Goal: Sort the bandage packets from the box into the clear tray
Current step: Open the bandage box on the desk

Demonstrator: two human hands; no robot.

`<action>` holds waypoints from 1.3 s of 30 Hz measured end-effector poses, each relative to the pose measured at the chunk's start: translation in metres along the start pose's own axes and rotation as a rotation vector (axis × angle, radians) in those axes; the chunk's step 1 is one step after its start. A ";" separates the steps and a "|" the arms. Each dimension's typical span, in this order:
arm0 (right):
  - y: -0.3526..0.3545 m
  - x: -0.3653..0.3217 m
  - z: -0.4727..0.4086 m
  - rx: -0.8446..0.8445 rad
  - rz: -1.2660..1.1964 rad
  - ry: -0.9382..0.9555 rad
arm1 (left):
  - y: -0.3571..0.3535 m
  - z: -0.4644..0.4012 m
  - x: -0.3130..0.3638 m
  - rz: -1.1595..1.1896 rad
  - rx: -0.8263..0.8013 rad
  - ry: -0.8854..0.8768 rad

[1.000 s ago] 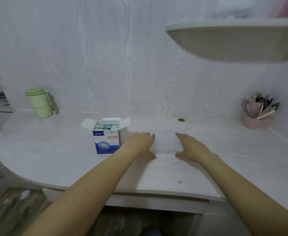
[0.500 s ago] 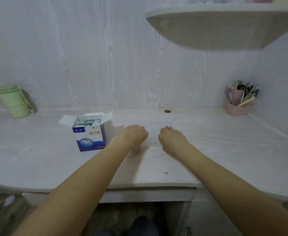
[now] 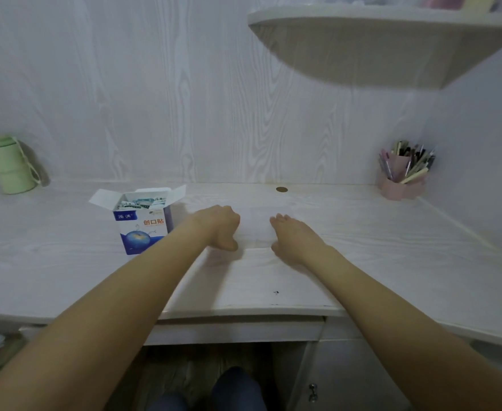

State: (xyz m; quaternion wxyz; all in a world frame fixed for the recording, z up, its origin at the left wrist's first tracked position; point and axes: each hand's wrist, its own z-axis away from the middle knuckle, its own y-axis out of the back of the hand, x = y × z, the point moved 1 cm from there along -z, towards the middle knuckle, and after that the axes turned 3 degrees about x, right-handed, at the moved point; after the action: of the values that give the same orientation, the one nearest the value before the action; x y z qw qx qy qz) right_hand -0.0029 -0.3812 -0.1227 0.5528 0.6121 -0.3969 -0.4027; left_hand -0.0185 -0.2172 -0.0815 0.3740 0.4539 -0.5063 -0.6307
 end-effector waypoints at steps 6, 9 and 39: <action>0.001 0.015 0.013 0.153 -0.723 -0.267 | -0.008 0.003 -0.016 0.087 -0.039 0.007; 0.000 0.026 0.009 0.231 -1.088 -0.454 | -0.005 0.012 -0.021 0.159 0.009 0.025; 0.012 0.016 -0.005 -0.159 -0.336 -0.199 | -0.028 -0.031 -0.008 0.342 0.152 0.125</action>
State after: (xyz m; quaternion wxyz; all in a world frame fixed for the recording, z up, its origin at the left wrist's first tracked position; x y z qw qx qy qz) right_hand 0.0066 -0.3951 -0.1109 0.4825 0.5811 -0.3089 -0.5779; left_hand 0.0131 -0.2135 -0.1095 0.4713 0.4265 -0.5980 -0.4883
